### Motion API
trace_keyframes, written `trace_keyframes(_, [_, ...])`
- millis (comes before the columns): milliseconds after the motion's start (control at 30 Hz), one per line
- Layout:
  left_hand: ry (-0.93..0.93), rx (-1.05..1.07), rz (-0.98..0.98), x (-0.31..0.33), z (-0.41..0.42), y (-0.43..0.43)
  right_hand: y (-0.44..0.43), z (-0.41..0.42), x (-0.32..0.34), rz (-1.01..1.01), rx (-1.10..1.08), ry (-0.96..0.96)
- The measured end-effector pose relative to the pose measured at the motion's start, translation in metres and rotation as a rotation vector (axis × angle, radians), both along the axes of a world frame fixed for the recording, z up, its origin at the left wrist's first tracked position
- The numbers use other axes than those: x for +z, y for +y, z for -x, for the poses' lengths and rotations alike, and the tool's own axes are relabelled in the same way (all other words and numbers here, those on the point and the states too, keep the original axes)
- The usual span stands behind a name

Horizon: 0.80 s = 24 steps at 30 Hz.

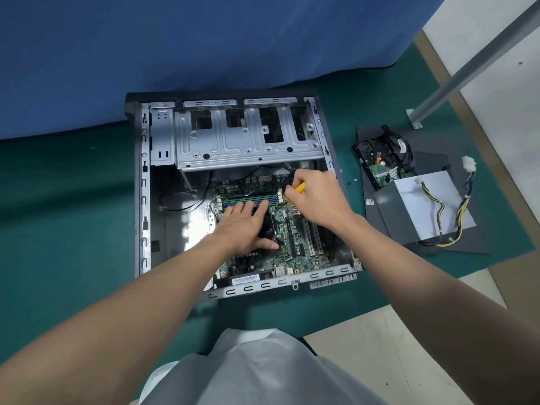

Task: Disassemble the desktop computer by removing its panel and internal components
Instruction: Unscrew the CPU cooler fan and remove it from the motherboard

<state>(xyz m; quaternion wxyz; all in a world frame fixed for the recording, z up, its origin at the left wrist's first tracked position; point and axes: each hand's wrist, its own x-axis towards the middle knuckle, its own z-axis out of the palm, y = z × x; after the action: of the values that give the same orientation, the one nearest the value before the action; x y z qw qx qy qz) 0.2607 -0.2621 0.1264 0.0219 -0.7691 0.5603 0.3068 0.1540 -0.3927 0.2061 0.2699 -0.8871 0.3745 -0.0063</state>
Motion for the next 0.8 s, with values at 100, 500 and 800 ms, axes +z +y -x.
trace_keyframes(100, [0.002,-0.001,-0.004,0.001,0.000,0.000,0.001,0.000,0.000,-0.001,0.004,0.002])
trace_keyframes(500, [-0.004,-0.020,-0.021,0.001,0.000,0.000,-0.001,-0.040,0.040,0.007,0.297,0.535])
trace_keyframes(800, [-0.018,-0.033,-0.011,0.000,0.000,-0.001,0.017,-0.055,0.050,0.247,0.735,0.695])
